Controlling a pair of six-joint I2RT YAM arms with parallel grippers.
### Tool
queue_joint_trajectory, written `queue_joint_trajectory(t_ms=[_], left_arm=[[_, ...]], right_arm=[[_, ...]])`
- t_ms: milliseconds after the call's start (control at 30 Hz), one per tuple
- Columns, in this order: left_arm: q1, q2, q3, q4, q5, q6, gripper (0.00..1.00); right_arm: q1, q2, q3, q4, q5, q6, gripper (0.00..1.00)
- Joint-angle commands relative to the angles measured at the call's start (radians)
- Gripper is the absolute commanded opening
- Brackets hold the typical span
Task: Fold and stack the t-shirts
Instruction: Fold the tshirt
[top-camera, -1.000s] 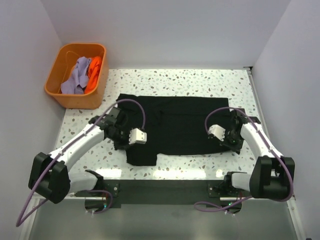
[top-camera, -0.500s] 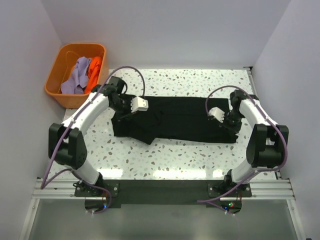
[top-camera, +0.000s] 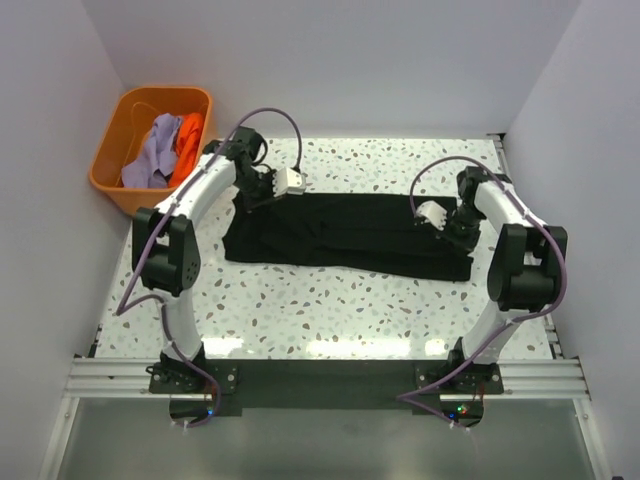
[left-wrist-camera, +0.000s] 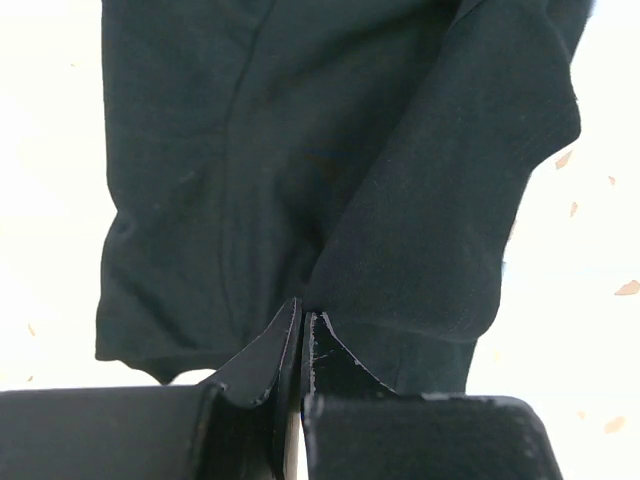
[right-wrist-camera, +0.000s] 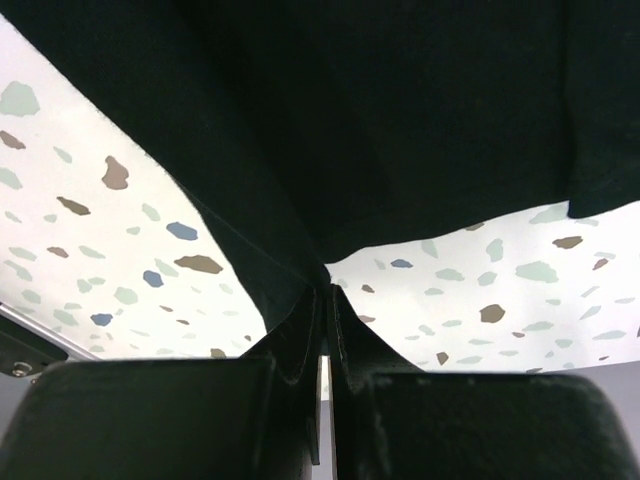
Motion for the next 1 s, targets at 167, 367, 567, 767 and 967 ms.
queue_joint_trajectory(t_ms=[167, 367, 567, 767, 967], left_arm=[[0.031, 0.099, 0.153, -0.040, -0.017, 0.055, 0.00], [0.042, 0.130, 0.187, -0.034, -0.020, 0.060, 0.00], [0.042, 0.145, 0.198, -0.029, -0.015, 0.055, 0.00], [0.042, 0.158, 0.199, -0.019, -0.023, 0.045, 0.00], [0.042, 0.175, 0.210, 0.000, -0.032, 0.035, 0.00]], right_arm=[[-0.005, 0.056, 0.074, 0.025, 0.020, 0.035, 0.00], [-0.003, 0.096, 0.123, 0.053, 0.037, 0.055, 0.00], [-0.003, 0.145, 0.199, 0.070, 0.058, 0.057, 0.00], [-0.002, 0.199, 0.278, 0.050, 0.063, 0.053, 0.00], [0.011, 0.233, 0.302, 0.053, 0.063, 0.057, 0.00]])
